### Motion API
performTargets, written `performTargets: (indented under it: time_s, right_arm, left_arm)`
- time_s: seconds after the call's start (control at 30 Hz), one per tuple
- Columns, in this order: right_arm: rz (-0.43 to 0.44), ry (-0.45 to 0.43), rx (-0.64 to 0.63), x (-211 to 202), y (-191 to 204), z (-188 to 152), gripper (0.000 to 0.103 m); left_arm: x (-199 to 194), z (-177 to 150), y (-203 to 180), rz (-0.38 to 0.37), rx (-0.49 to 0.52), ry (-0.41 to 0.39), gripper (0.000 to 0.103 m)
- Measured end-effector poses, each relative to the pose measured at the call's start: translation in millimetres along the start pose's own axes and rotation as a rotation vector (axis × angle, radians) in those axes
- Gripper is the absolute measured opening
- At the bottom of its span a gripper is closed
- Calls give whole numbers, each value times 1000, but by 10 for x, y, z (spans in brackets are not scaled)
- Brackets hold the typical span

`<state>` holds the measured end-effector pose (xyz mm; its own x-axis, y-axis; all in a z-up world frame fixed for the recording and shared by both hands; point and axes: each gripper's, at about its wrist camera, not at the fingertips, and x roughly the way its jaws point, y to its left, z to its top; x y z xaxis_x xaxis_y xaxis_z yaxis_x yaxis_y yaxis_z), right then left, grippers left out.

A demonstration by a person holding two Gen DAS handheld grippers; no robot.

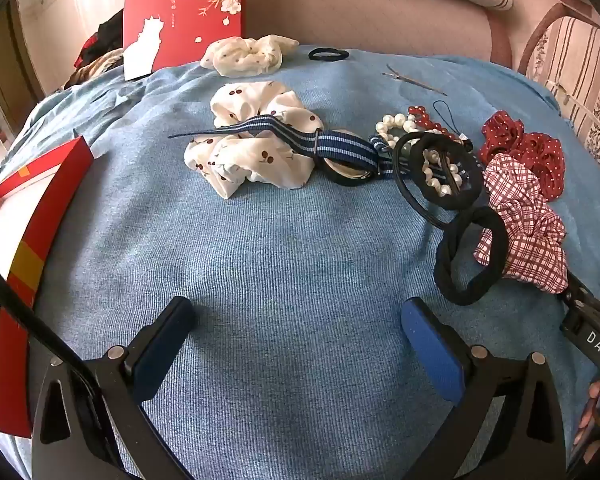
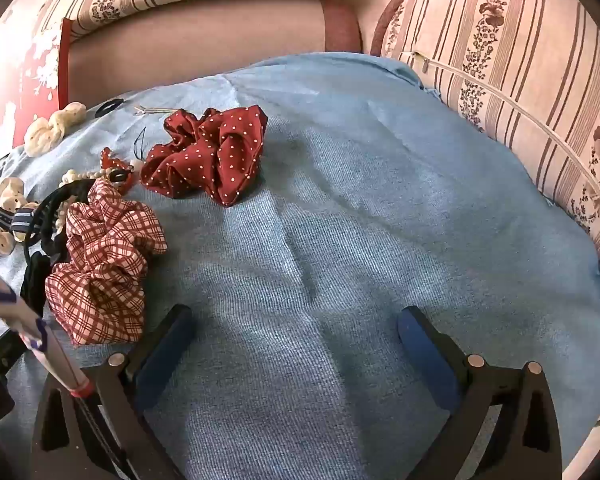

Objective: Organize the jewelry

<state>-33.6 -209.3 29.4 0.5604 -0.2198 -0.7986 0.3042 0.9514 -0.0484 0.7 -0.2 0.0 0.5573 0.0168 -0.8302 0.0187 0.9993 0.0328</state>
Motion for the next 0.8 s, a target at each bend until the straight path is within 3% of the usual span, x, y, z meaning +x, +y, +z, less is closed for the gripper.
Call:
performTargets:
  time_s: [0.2, 0.3, 0.5, 0.73, 0.77, 0.8]
  right_arm:
    - [2, -2, 0, -1, -9, 4, 103]
    - [20, -3, 12, 17, -88, 5, 103]
    - [9, -3, 7, -3, -10, 7, 103]
    - [3, -2, 2, -7, -3, -4, 103]
    - [4, -2, 1, -3, -9, 3, 103]
    - [5, -1, 2, -5, -8, -1, 103]
  left_arm:
    - [-91, 18, -98, 61, -1, 6, 103]
    - [-185, 1, 6, 21, -20, 39, 103]
    - [-460, -114, 521, 21, -124, 20, 103]
    - [-314, 40, 1071, 83, -98, 54, 101]
    - [-330, 10, 1137, 100, -105, 56, 100]
    - [-320, 34, 1212, 90, -118, 61, 93]
